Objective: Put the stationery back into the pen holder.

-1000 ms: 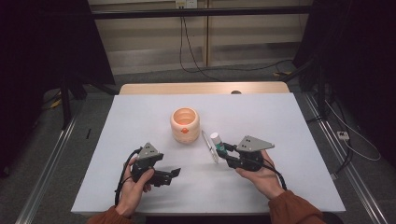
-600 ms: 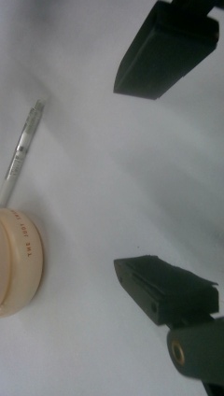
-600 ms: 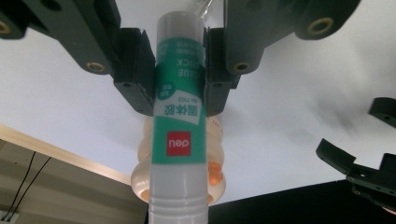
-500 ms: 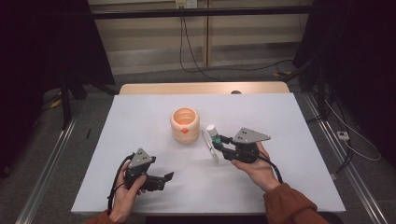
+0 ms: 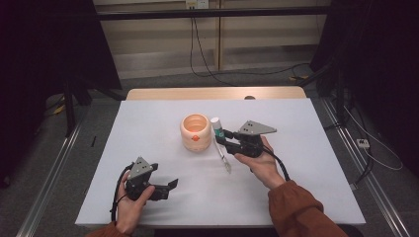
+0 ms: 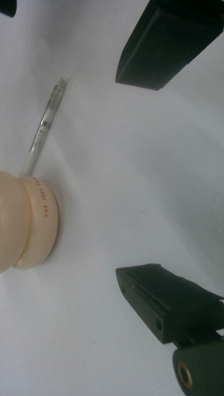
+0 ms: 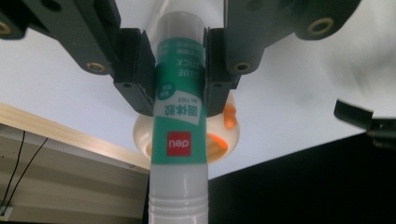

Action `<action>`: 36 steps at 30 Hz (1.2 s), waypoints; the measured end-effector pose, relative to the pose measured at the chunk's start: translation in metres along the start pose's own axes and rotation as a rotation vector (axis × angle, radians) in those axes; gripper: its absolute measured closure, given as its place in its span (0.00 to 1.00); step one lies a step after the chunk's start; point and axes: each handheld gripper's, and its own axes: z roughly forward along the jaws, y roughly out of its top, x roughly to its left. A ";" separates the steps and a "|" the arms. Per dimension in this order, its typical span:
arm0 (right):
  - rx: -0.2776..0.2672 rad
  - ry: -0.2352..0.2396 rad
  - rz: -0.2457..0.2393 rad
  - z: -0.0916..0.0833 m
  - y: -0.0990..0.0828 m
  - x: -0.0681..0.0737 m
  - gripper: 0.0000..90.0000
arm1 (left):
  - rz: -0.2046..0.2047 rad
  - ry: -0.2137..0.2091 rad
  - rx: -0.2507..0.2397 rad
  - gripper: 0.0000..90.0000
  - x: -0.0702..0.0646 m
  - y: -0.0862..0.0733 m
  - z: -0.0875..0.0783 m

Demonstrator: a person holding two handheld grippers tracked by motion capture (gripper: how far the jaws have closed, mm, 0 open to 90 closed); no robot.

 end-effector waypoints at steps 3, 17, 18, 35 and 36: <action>-0.006 -0.008 -0.010 0.006 0.006 -0.001 0.74 | 0.010 0.012 0.018 0.08 -0.001 0.000 0.000; -0.054 -0.004 -0.017 0.026 0.025 -0.005 0.74 | -0.011 0.006 0.018 0.08 0.002 0.000 -0.001; -0.057 -0.003 -0.020 0.028 0.027 -0.005 0.74 | -0.013 0.006 0.015 0.08 0.003 0.000 -0.001; -0.074 0.007 -0.001 0.061 0.044 -0.008 0.74 | -0.012 0.000 0.030 0.07 0.002 -0.001 0.001; -0.073 0.008 -0.005 0.064 0.045 -0.007 0.74 | -0.012 0.000 0.029 0.07 0.002 -0.001 0.001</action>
